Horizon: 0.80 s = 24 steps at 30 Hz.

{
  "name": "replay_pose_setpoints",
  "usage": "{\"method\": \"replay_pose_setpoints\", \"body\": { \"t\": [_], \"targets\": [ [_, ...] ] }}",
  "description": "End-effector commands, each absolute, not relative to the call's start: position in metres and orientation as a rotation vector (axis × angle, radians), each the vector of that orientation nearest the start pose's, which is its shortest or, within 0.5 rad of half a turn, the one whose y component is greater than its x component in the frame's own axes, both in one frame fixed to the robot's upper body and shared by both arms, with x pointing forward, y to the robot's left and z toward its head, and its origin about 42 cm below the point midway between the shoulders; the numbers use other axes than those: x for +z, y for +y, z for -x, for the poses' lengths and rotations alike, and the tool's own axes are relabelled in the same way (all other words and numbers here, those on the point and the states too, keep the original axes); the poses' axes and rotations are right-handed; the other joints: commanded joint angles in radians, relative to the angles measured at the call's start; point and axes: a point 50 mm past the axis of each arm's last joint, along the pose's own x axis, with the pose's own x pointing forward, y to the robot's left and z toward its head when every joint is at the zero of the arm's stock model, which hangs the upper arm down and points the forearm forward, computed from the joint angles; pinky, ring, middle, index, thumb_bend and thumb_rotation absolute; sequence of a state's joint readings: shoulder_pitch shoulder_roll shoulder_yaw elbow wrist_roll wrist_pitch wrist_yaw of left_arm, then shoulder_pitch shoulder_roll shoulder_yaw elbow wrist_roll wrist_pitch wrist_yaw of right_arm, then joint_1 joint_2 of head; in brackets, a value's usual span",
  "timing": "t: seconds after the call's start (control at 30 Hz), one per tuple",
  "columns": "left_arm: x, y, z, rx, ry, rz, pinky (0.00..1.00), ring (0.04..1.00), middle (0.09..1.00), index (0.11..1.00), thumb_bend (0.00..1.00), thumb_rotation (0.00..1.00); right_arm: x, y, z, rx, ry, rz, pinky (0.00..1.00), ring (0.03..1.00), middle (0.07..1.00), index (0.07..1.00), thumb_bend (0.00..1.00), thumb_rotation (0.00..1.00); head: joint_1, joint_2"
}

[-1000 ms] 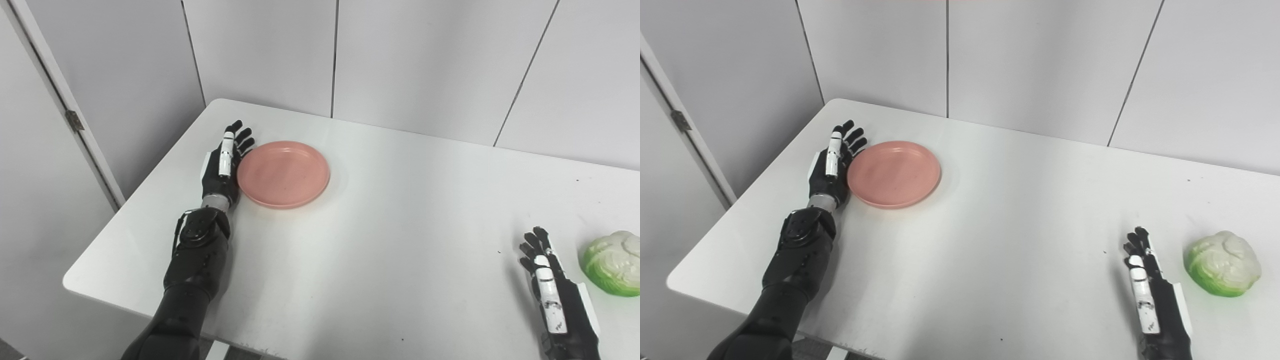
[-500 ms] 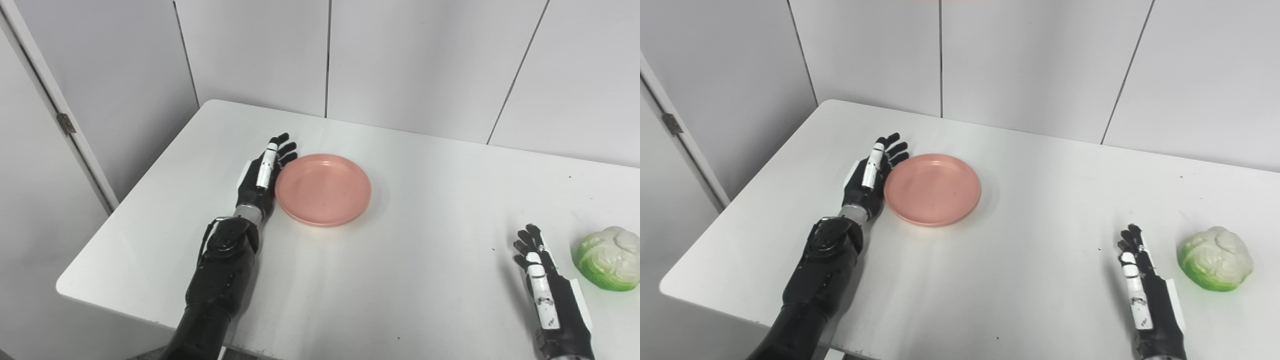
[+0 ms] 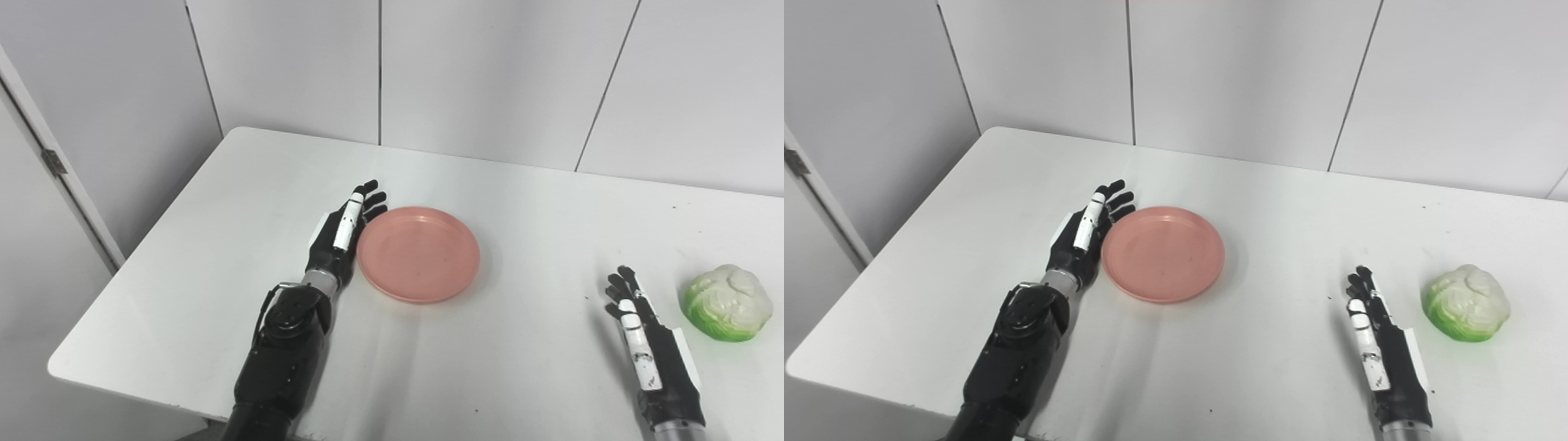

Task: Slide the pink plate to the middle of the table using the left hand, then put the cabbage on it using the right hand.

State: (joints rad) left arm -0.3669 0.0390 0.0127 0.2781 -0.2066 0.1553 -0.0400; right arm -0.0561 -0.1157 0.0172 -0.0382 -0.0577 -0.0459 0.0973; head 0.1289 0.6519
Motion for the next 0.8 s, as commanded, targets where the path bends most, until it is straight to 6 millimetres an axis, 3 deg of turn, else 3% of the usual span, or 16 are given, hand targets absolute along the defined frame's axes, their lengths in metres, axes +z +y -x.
{"method": "replay_pose_setpoints", "body": {
  "t": [0.0,0.27,0.77],
  "targets": [
    [0.129,0.170,-0.396,-0.209,0.115,0.170,0.86,0.885,0.893,0.886,0.42,1.00,0.127,-0.225,-0.305,0.128,-0.152,0.159,0.91,0.925,0.930,0.943,0.23,1.00,-0.004,0.001],
    [0.122,0.146,-0.381,-0.260,0.140,0.217,0.87,0.887,0.890,0.886,0.42,1.00,0.128,-0.219,-0.306,0.131,-0.143,0.154,0.91,0.924,0.930,0.939,0.23,1.00,-0.056,0.024],
    [0.104,0.159,-0.370,-0.253,0.174,0.235,0.87,0.883,0.894,0.885,0.44,1.00,0.128,-0.211,-0.306,0.141,-0.118,0.132,0.92,0.932,0.943,0.948,0.27,1.00,-0.129,0.047]
  ]
}}
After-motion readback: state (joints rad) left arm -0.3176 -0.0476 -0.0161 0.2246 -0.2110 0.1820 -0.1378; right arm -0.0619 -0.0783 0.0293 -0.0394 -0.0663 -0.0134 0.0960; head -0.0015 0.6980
